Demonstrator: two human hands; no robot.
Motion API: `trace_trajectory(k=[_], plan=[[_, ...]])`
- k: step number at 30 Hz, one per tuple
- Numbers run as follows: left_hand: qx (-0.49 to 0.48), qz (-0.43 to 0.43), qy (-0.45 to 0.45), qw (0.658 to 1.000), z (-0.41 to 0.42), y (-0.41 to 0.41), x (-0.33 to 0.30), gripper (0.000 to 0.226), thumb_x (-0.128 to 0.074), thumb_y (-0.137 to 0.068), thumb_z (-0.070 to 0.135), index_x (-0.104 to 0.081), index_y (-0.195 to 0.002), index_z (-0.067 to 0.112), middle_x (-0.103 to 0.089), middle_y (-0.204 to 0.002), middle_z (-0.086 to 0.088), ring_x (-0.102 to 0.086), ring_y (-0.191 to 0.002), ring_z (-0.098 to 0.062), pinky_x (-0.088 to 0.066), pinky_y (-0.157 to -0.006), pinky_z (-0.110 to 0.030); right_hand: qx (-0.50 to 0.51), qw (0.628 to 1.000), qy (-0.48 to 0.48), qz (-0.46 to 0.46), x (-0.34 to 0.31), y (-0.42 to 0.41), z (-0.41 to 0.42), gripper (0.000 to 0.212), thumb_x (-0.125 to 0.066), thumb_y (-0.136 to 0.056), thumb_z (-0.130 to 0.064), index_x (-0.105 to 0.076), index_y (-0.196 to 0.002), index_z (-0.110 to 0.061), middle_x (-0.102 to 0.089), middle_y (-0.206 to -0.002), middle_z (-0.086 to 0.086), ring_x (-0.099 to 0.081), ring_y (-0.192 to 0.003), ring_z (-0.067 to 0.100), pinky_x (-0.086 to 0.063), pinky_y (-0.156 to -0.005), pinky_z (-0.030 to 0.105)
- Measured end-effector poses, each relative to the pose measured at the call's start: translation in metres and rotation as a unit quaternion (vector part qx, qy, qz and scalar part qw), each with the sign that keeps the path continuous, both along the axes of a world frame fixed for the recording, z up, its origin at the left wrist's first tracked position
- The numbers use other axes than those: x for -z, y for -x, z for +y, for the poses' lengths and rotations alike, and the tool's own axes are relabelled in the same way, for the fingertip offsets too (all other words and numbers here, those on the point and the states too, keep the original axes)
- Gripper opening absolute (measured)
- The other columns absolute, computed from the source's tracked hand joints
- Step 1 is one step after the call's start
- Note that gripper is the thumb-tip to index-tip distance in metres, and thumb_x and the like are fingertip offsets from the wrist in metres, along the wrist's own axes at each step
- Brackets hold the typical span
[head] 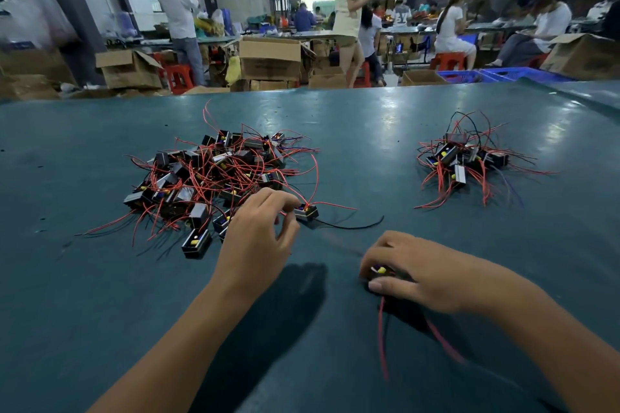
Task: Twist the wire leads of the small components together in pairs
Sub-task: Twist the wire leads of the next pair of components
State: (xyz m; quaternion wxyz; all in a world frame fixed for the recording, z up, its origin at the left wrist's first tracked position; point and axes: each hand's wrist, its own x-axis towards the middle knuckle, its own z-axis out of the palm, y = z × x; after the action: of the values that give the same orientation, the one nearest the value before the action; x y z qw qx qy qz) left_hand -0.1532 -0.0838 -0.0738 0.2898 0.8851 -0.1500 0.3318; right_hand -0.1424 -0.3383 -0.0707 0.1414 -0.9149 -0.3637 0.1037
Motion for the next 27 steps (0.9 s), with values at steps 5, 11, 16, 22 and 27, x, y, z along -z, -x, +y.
trace_trajectory(k=[5, 11, 16, 22, 27], plan=[[0.038, 0.018, 0.034, 0.999, -0.001, 0.002, -0.002, 0.014, -0.065, -0.09, -0.001, -0.071, -0.094, 0.011, -0.061, -0.085, 0.011, -0.054, -0.07, -0.007, -0.039, -0.065, -0.01, -0.013, 1.0, -0.026, -0.003, 0.004, 0.007, 0.011, 0.02, -0.054, -0.096, -0.021, -0.044, -0.109, -0.032, -0.055, -0.109, -0.013, -0.049, -0.099, 0.005, -0.042, -0.089, 0.024], [0.097, 0.205, 0.145, 0.963, 0.003, -0.003, 0.0, 0.015, -0.063, -0.094, 0.01, -0.071, -0.086, 0.02, -0.068, -0.072, -0.004, -0.059, -0.065, -0.025, -0.054, -0.061, -0.044, 0.022, 0.998, -0.064, 0.012, 0.005, 0.007, 0.007, 0.053, -0.068, -0.087, -0.042, -0.035, -0.129, -0.043, -0.048, -0.125, -0.027, -0.045, -0.117, -0.01, -0.033, -0.1, 0.008], [0.192, 0.285, 0.041, 0.938, -0.012, 0.009, 0.006, 0.019, -0.07, -0.089, 0.039, -0.07, -0.084, 0.021, -0.068, -0.073, 0.001, -0.055, -0.061, -0.008, -0.045, -0.061, -0.031, 0.028, 0.998, 0.004, -0.064, -0.006, 0.009, 0.013, 0.048, -0.063, -0.09, -0.046, -0.042, -0.131, -0.036, -0.046, -0.13, -0.019, -0.041, -0.121, -0.002, -0.034, -0.104, 0.019], [0.153, 0.264, -0.081, 0.949, -0.022, 0.016, 0.012, 0.026, -0.067, -0.074, 0.054, -0.067, -0.08, 0.028, -0.06, -0.064, 0.011, -0.055, -0.06, -0.004, -0.049, -0.06, -0.032, 0.094, 0.988, -0.061, -0.104, 0.014, 0.024, 0.034, 0.02, -0.059, -0.095, -0.033, -0.053, -0.113, -0.026, -0.047, -0.113, -0.009, -0.045, -0.109, 0.01, -0.036, -0.093, 0.019], [0.188, 0.31, -0.041, 0.931, -0.019, 0.014, 0.008, 0.006, -0.071, -0.082, 0.022, -0.072, -0.077, 0.023, -0.06, -0.057, 0.012, -0.049, -0.052, 0.0, -0.036, -0.053, -0.017, 0.078, 0.986, -0.114, -0.088, 0.017, 0.02, 0.026, 0.015, -0.065, -0.092, -0.029, -0.059, -0.104, -0.022, -0.05, -0.1, -0.011, -0.045, -0.092, 0.003, -0.032, -0.083, 0.01]])
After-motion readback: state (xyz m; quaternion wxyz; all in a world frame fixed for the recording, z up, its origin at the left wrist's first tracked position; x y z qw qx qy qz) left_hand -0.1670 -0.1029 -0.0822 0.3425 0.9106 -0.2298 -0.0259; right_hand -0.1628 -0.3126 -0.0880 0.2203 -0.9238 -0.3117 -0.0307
